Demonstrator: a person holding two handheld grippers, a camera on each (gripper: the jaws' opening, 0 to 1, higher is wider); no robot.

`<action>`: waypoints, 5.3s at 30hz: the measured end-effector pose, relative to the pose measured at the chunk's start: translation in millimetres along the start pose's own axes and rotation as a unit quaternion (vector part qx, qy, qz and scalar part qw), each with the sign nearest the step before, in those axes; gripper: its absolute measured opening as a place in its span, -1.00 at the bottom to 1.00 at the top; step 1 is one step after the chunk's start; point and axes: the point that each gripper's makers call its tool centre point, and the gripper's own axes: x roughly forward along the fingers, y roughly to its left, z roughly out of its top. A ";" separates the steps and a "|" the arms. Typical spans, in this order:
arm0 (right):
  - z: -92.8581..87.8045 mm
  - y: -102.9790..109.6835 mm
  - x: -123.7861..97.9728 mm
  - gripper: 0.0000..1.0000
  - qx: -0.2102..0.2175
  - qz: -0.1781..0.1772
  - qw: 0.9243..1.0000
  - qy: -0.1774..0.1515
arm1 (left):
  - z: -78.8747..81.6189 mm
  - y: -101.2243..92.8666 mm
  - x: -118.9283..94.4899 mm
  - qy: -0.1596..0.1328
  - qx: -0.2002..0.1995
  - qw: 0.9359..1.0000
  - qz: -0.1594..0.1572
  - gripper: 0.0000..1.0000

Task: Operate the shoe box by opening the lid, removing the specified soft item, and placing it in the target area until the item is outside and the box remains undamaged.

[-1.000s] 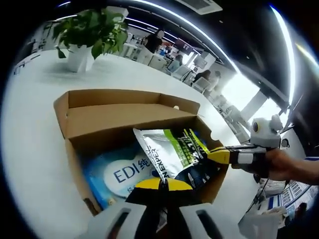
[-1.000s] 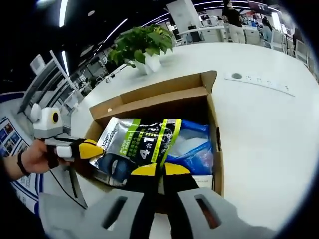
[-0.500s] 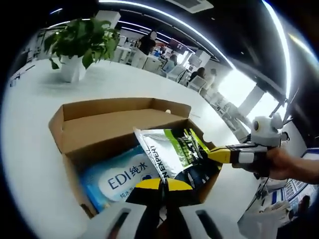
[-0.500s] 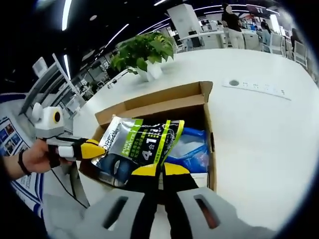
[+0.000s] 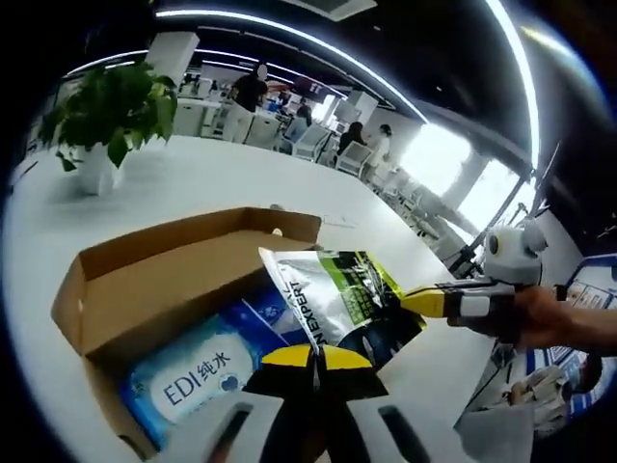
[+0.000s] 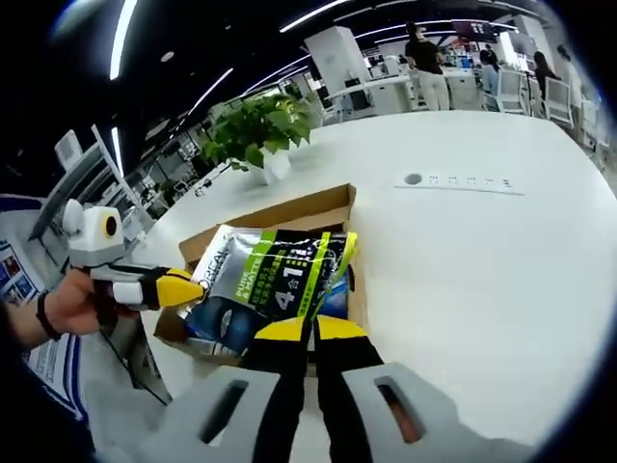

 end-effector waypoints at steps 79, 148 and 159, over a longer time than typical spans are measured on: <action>-94.8 -190.3 -116.1 -0.99 0.119 -0.116 0.986 0.007 | -68.7 -152.5 174.0 0.158 0.101 0.978 -0.088 -0.97; -40.9 -175.6 -89.0 -0.95 0.077 -0.102 0.992 0.013 | -23.7 -131.0 164.3 0.112 0.123 0.985 -0.037 -0.85; -7.0 -131.7 -75.2 -0.94 0.037 -0.075 0.996 0.006 | 18.9 -105.1 123.1 0.054 0.123 0.991 -0.022 -0.85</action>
